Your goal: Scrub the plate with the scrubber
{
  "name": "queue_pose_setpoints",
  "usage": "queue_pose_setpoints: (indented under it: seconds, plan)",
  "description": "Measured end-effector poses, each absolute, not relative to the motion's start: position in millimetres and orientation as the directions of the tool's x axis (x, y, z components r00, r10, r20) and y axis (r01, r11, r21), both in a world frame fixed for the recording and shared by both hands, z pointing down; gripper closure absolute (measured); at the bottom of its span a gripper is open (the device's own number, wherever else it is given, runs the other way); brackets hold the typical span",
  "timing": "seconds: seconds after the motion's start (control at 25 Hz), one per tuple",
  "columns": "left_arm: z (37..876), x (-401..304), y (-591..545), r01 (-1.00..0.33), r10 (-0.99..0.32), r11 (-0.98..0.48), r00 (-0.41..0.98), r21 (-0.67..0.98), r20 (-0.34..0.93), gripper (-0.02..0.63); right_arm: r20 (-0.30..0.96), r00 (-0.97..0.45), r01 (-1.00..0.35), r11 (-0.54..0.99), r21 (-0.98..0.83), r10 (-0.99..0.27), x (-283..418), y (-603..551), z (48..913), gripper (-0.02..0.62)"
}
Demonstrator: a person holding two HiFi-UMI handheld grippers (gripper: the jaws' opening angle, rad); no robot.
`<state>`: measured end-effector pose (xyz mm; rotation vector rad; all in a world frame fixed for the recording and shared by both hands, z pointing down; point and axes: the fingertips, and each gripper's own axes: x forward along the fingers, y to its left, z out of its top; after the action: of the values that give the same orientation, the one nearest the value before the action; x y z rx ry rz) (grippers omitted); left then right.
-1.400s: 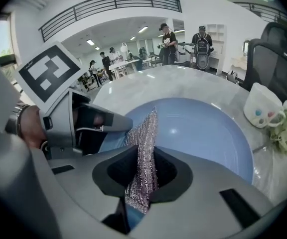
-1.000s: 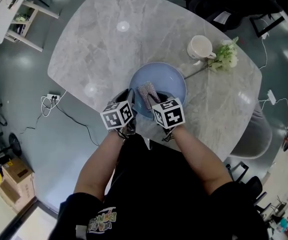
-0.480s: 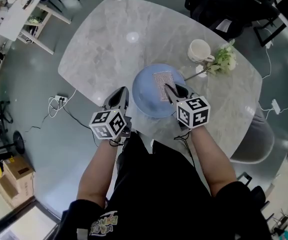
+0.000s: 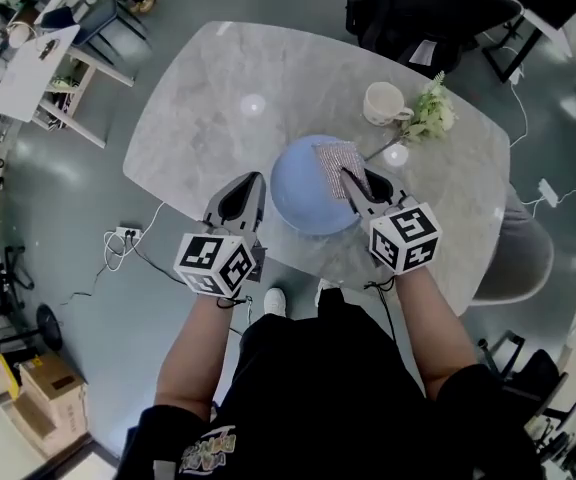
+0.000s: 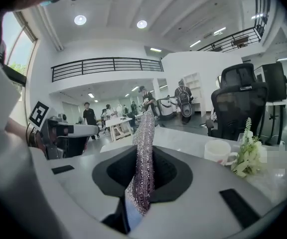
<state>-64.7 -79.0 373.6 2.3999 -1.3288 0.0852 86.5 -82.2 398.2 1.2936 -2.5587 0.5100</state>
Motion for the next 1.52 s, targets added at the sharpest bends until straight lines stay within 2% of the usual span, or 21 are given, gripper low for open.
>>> queue_pose_setpoints:
  seconds: [0.36,0.72,1.08,1.52]
  plan:
    - [366.0,-70.7,-20.3,-0.715,-0.682,-0.634,0.696,0.294,0.225,0.588,0.346,-0.455,-0.890,0.412,-0.195,-0.820,67.2,-3.6,388.7,0.523]
    - [368.7,-77.2,42.1,-0.614,-0.578,-0.727,0.789,0.308,0.207,0.588,0.378,-0.363,-0.932,0.330,-0.151,-0.852,37.3,79.1,389.7,0.523]
    - [376.6,-83.9,93.5,-0.540,-0.493,-0.789,0.841,0.293,0.225,0.588,0.375,-0.303,-0.953,0.268,-0.144,-0.876,15.1,135.4,392.9,0.525]
    - [380.3,-87.7,118.5,-0.536,-0.484,-0.789,0.843,0.300,0.235,0.588,0.377,-0.313,-0.949,0.275,-0.152,-0.872,3.6,160.4,396.0,0.525]
